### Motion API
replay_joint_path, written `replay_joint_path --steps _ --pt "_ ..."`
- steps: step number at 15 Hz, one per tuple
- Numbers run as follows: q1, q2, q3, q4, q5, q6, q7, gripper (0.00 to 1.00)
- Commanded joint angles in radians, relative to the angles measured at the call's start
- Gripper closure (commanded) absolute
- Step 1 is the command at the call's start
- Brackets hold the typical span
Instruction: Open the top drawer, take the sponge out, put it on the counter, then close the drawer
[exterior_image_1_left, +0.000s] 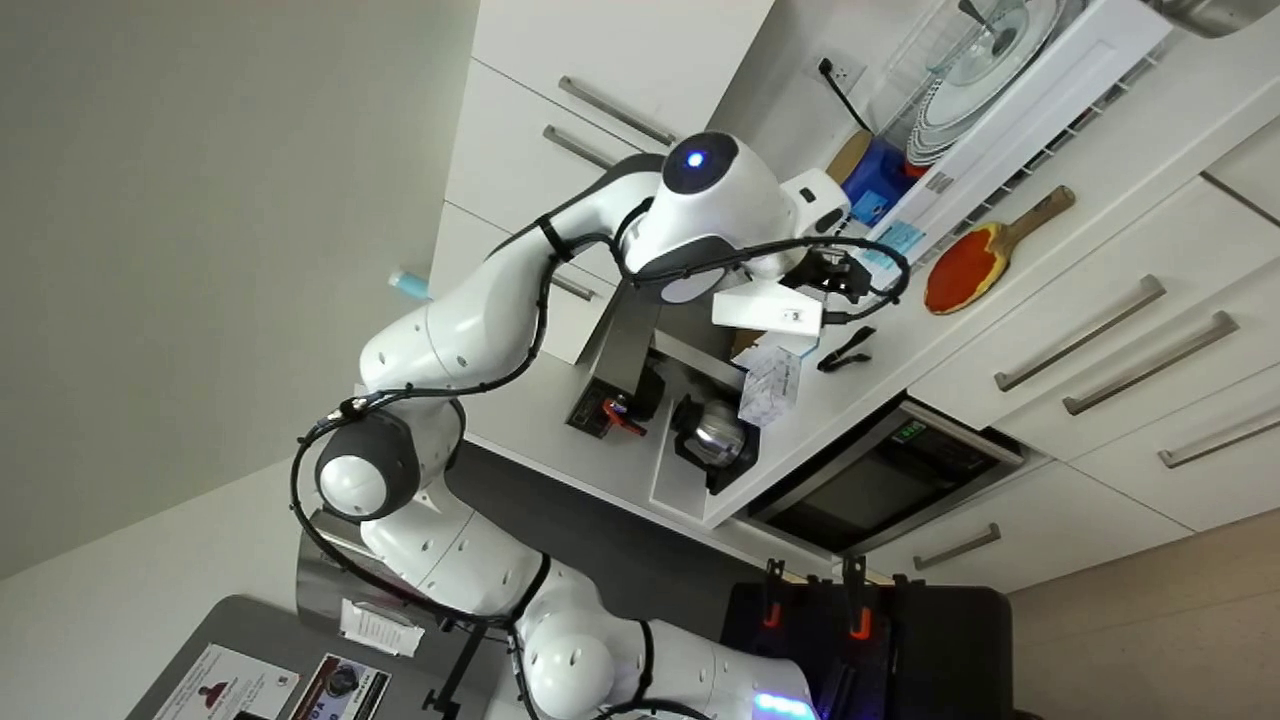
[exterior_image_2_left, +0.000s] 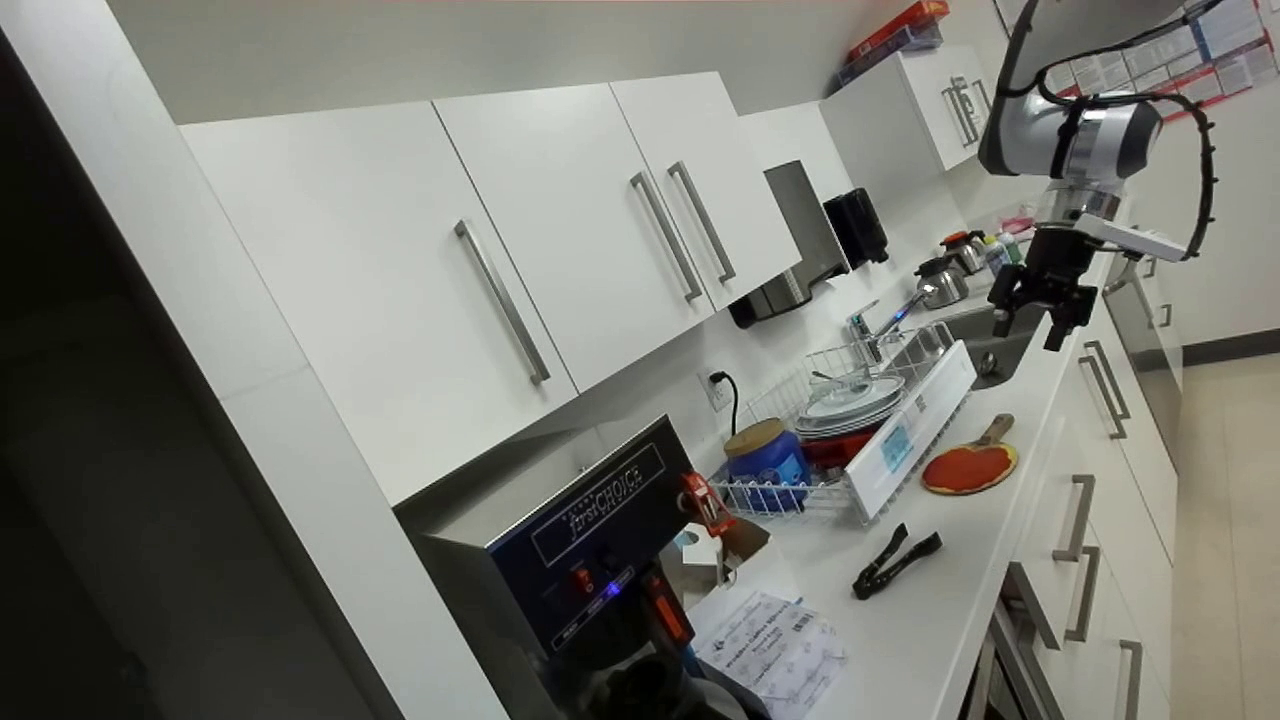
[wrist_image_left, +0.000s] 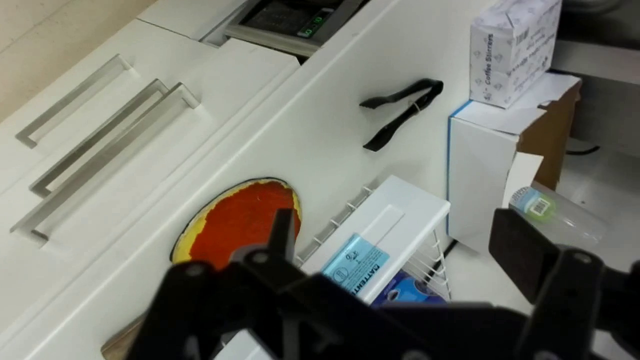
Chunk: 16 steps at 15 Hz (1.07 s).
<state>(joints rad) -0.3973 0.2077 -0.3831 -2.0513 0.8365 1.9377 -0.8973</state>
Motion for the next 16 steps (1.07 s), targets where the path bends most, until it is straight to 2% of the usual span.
replay_joint_path --steps 1,7,11,16 --pt "-0.095 0.139 0.021 0.081 0.188 -0.1 -0.058 0.0" --pt "-0.23 0.402 0.046 0.184 0.425 -0.249 -0.135 0.0" --pt "-0.299 0.553 0.084 0.242 0.555 -0.256 -0.168 0.0" --pt "-0.347 0.7 0.115 0.314 0.748 -0.239 -0.232 0.0"
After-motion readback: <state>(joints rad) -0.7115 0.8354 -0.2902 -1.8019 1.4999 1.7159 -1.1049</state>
